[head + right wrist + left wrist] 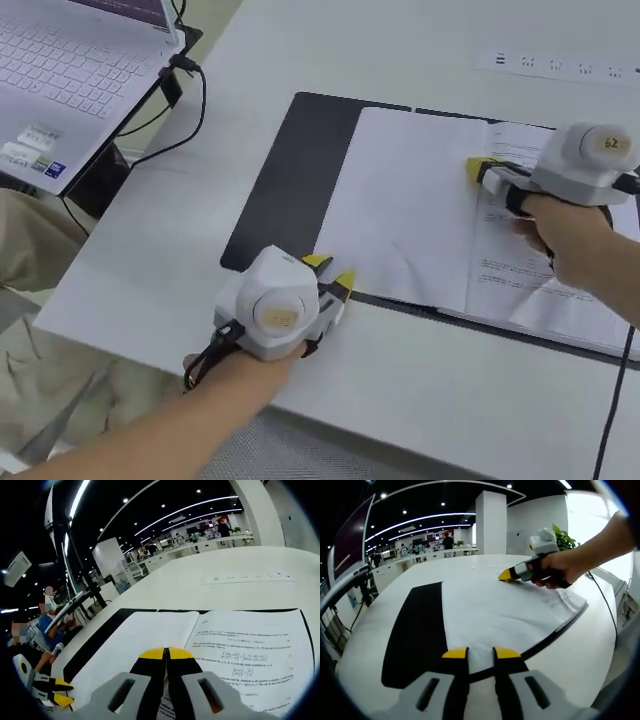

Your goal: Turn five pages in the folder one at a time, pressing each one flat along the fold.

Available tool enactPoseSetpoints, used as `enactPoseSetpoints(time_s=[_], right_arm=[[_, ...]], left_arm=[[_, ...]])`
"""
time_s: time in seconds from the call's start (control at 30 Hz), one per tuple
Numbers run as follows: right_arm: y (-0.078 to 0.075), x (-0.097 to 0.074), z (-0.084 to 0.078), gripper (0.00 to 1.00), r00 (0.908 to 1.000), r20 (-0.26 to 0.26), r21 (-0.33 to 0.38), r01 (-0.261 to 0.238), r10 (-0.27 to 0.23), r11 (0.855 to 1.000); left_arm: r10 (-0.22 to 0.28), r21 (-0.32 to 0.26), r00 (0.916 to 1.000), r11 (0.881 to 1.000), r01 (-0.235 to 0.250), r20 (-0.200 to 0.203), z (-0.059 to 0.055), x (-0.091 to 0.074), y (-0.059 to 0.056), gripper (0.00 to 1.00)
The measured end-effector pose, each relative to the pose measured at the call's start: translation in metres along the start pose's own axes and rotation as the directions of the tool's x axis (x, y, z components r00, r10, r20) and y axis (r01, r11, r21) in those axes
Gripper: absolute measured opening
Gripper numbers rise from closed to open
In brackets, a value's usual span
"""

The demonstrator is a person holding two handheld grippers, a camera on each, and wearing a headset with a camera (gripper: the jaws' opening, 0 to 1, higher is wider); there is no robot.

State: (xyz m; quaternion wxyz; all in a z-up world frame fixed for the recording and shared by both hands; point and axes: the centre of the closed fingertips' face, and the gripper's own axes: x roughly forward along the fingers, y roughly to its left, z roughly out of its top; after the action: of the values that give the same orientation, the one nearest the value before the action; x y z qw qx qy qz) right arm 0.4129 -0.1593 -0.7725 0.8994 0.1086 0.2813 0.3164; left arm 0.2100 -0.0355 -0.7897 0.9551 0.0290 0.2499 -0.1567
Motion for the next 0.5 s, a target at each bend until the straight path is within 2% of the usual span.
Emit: enactPoseSetpoints(time_s=[0.17,0.33,0.5], right_arm=[[0.004,0.000,0.009,0.00,0.9998,-0.002,-0.029,0.019,-0.019,0.999],[-0.003,0.004,0.016,0.00,0.9982,0.026,-0.031,0.055,-0.054,0.998],[-0.018,0.026,0.025,0.00,0.9974,0.036,-0.049,0.064,-0.063,0.997]], left_arm=[[0.003,-0.008,1.0000,1.000,-0.003,0.006,0.000,0.000,0.000,0.17],[0.004,-0.012,1.0000,1.000,-0.004,0.007,0.000,0.000,0.000,0.17],[0.005,-0.016,1.0000,1.000,-0.004,0.009,-0.001,0.000,0.001,0.17]])
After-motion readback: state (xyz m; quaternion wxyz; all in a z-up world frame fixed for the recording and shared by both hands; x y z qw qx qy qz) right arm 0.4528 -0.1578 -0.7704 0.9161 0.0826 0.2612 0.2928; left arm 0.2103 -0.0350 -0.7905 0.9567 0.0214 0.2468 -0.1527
